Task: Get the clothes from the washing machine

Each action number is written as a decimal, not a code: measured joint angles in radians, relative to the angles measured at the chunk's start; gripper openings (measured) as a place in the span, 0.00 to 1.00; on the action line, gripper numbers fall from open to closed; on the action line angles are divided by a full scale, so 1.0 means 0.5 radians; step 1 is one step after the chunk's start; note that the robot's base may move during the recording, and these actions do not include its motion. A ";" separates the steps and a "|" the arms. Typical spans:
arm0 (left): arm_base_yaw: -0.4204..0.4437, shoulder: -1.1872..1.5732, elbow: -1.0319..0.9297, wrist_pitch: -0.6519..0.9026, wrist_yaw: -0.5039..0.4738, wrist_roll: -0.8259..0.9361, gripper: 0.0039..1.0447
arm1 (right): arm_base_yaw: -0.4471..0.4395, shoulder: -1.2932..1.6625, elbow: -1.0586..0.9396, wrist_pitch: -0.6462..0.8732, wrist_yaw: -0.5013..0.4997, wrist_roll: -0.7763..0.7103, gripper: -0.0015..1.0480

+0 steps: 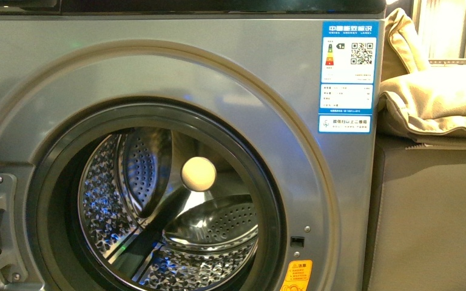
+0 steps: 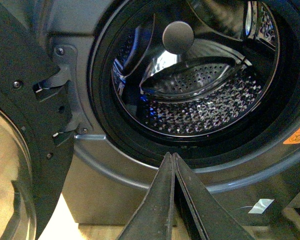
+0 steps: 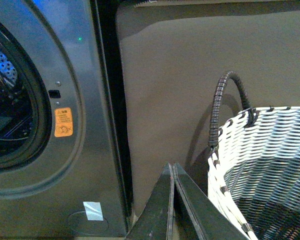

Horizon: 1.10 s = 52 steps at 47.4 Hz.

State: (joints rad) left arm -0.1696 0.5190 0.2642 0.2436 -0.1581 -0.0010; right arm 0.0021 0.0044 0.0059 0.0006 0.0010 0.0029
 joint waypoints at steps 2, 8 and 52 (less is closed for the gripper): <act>0.025 -0.032 -0.035 0.006 0.014 0.000 0.03 | 0.000 0.000 0.001 0.000 -0.001 0.000 0.02; 0.129 -0.178 -0.166 0.017 0.122 -0.001 0.03 | 0.000 0.000 0.000 0.000 0.000 0.000 0.02; 0.336 -0.900 -0.494 -0.403 0.316 -0.002 0.03 | 0.000 0.000 -0.001 0.000 -0.004 0.000 0.02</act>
State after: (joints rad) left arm -0.0017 0.0692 0.0170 0.0422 -0.0002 -0.0017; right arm 0.0021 0.0044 0.0055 0.0006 -0.0010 0.0029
